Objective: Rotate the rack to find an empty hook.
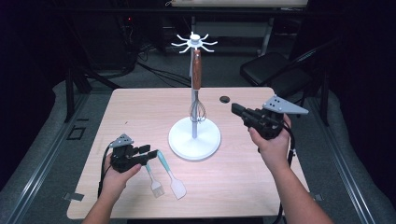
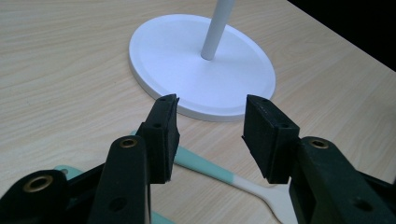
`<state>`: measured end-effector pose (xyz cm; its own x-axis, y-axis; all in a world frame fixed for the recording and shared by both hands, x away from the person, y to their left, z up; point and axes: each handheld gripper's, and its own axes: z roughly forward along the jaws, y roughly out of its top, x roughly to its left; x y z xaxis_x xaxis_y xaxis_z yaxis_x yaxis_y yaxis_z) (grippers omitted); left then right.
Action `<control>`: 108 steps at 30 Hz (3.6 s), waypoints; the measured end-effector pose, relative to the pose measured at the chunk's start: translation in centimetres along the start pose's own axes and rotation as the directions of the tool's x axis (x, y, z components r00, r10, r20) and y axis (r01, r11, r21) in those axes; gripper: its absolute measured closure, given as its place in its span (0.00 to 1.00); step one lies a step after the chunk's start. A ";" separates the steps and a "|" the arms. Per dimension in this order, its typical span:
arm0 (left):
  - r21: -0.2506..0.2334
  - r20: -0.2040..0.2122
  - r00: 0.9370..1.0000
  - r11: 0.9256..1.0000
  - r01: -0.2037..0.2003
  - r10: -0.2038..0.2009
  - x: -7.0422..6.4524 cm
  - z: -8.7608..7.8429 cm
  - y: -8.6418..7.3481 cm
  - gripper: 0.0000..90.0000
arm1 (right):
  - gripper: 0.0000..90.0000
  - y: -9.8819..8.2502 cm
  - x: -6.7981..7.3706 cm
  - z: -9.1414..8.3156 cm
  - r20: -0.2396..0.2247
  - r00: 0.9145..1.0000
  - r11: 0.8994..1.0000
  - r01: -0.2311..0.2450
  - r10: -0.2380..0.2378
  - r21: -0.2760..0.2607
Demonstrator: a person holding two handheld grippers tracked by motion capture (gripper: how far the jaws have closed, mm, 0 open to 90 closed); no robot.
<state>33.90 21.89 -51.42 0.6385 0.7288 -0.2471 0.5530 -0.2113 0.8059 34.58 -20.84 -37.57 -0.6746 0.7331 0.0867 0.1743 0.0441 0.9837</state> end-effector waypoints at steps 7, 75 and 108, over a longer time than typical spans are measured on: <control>-0.015 -0.002 1.000 1.000 0.018 -0.018 0.1 -0.1 0.0 0.61 | 1.00 5.0 0.1 1.1 0.004 0.998 0.997 0.069 -0.069 -0.033; -0.016 -0.013 0.999 0.998 0.053 -0.053 1.1 -0.1 -0.6 0.62 | 0.89 10.7 4.8 6.8 0.070 0.982 0.982 0.178 -0.174 -0.057; -0.033 -0.031 0.997 0.997 0.075 -0.076 1.3 0.0 -0.9 0.61 | 0.76 -7.7 3.5 2.8 0.084 0.995 0.947 0.028 -0.058 0.320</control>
<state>34.23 23.00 -52.45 0.5781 0.7624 -0.2907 0.5813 -0.1349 0.8024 32.91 -16.73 -45.34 -0.6211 0.7835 0.0161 0.3757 0.2797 0.8835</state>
